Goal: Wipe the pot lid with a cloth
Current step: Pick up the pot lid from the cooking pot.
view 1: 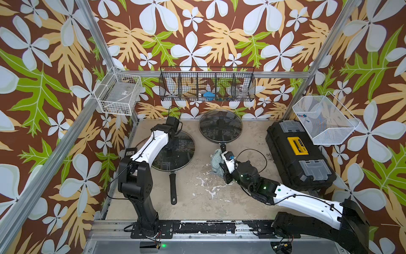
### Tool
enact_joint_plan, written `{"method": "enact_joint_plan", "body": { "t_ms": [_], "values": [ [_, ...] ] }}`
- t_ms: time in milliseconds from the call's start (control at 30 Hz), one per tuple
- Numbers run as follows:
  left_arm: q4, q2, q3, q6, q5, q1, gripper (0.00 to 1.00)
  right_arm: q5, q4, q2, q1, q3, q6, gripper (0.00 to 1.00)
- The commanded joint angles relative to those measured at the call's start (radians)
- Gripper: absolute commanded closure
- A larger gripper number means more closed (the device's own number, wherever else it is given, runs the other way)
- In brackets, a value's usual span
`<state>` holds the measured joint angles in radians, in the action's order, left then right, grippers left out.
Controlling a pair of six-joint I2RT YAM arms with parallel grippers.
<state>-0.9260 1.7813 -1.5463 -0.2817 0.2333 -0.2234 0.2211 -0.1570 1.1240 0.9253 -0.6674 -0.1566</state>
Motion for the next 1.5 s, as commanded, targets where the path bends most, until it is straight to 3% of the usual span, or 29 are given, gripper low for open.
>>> {"method": "enact_joint_plan", "body": {
  "t_ms": [0,133,333,600,833,1000,1233,1467],
  "values": [
    [0.001,-0.031,0.009,0.002,-0.028,-0.001,0.99,0.020,-0.025,-0.003,0.001,0.000,-0.002,1.00],
    [0.016,-0.077,0.033,0.028,-0.082,-0.001,1.00,0.029,-0.019,-0.006,0.000,0.000,-0.006,1.00],
    [0.050,-0.161,0.114,0.044,-0.073,-0.001,1.00,0.045,-0.030,-0.012,-0.003,0.011,-0.021,1.00],
    [0.089,-0.156,0.139,0.048,-0.064,-0.001,1.00,0.034,-0.030,-0.007,-0.005,0.011,-0.040,1.00],
    [0.106,-0.105,0.169,0.022,-0.076,-0.001,0.79,0.038,-0.024,-0.015,-0.006,0.015,-0.043,1.00],
    [0.070,-0.103,0.139,-0.006,-0.100,0.001,0.57,0.049,-0.024,-0.021,-0.007,0.016,-0.040,1.00],
    [0.037,-0.111,0.103,-0.037,-0.149,0.025,0.49,0.047,-0.026,-0.023,-0.007,0.020,-0.041,1.00],
    [0.001,-0.090,0.095,-0.063,-0.185,0.050,0.51,0.060,-0.022,-0.032,-0.008,0.025,-0.037,1.00]
  ]
}}
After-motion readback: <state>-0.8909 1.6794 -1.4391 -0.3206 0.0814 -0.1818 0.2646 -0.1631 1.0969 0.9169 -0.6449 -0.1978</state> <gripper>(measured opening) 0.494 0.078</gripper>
